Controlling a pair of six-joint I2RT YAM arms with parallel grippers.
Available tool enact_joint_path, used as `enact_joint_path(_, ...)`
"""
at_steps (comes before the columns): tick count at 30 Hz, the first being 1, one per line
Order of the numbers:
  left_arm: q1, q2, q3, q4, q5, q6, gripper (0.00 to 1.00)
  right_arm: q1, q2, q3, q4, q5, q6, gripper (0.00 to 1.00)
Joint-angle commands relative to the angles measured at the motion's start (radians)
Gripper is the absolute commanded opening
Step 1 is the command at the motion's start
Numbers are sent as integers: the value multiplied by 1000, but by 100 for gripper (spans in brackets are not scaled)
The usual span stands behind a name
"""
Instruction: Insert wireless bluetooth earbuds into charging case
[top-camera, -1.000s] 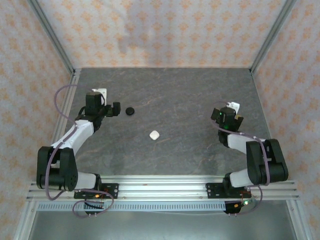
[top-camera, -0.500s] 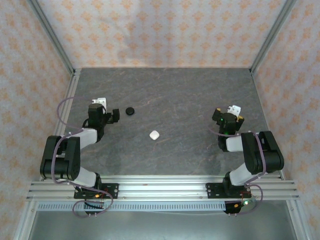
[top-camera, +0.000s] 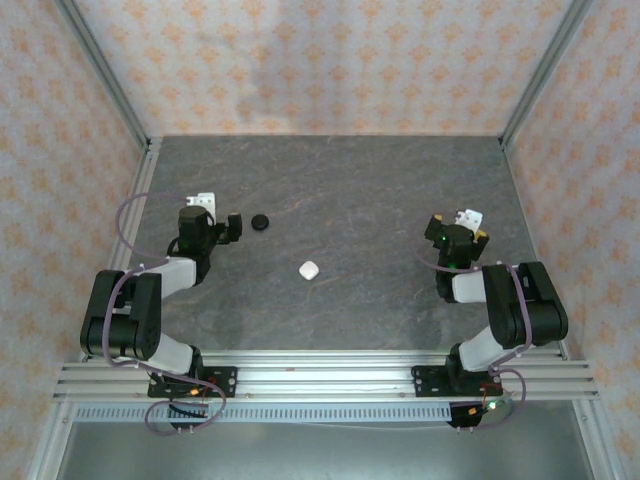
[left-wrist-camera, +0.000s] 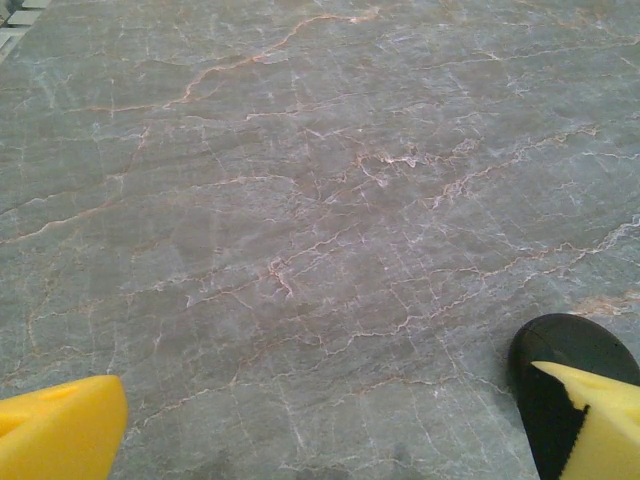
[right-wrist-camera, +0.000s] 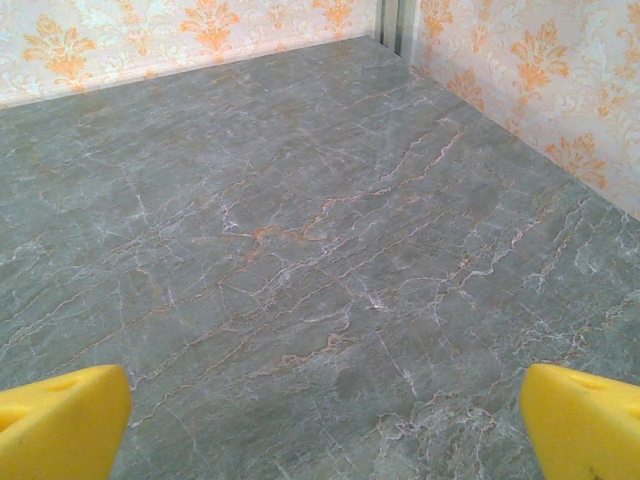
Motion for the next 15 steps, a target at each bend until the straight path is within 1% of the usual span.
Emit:
enact_joint_path(1, -3, 8, -4, 39, -27, 17, 100, -3, 11, 14, 29, 8, -3, 99)
enact_joint_path(15, -8, 6, -5, 40, -38, 21, 100, -3, 10, 14, 26, 7, -3, 99)
